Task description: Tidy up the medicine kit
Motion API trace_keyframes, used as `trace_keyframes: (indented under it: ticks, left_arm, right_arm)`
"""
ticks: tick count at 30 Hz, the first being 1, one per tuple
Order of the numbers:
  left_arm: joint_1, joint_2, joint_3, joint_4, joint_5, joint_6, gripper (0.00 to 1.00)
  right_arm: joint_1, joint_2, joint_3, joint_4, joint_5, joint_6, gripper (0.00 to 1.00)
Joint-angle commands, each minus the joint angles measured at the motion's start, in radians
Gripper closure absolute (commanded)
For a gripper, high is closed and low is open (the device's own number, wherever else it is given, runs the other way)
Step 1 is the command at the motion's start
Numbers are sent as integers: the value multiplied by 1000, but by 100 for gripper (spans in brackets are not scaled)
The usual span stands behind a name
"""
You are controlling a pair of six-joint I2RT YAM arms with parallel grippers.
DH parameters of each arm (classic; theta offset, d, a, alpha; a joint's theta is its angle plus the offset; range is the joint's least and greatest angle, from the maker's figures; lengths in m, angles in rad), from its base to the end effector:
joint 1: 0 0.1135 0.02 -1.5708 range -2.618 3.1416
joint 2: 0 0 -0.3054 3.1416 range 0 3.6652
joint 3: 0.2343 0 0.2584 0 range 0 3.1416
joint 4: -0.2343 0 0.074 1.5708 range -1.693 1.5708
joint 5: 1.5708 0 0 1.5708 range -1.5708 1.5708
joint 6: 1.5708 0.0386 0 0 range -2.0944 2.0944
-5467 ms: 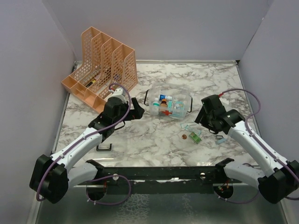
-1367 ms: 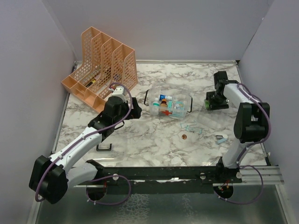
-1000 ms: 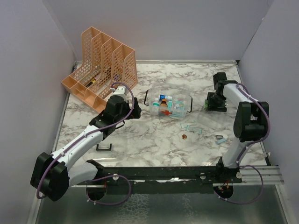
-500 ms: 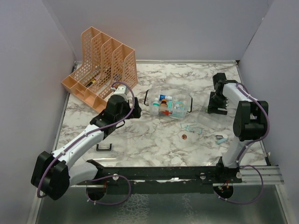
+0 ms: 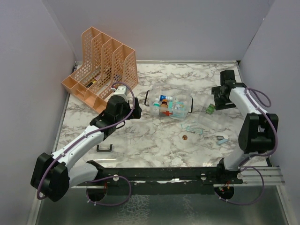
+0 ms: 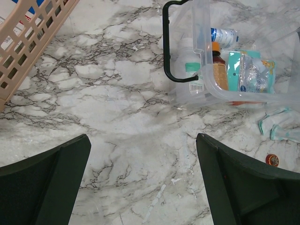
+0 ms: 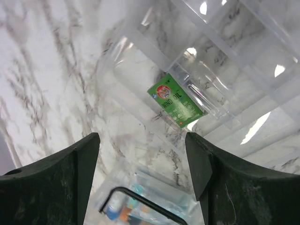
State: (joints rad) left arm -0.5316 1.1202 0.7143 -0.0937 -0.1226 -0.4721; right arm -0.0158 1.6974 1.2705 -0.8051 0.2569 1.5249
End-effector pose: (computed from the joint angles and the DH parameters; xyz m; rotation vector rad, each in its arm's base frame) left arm 0.2094 -0.1177 0.2905 -0.0140 2.1030 -0.4869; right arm 0.3490 -0.0153 0.2620 1.9377 1.9106 0.0627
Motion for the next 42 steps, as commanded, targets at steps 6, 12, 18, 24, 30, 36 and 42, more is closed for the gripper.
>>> trace_keyframes:
  ticks: [6,12,18,24,30,36,42]
  left_arm:
    - [-4,-39,19,34,0,25,1]
    - [-14,-24,19,88,115,-8,7]
    - [-26,-8,21,107,152,-27,7]
    - [-34,-5,33,91,145,-28,8]
    - [-34,-21,23,87,150,-40,8]
    - [-34,-31,13,88,145,-45,8]
    - [-37,-26,18,97,145,-40,8]
  right_arm:
    - [-12,-319,-214,240,-60,-691,30]
    - [-11,-416,-287,166,-262,-844,38]
    - [-10,-503,-426,98,-352,-735,47]
    - [-10,-556,-576,182,-438,-531,49]
    - [-10,-531,-646,219,-482,-374,55]
    - [-10,-502,-682,198,-442,-220,56]
    - [-10,-459,-677,184,-416,-151,59]
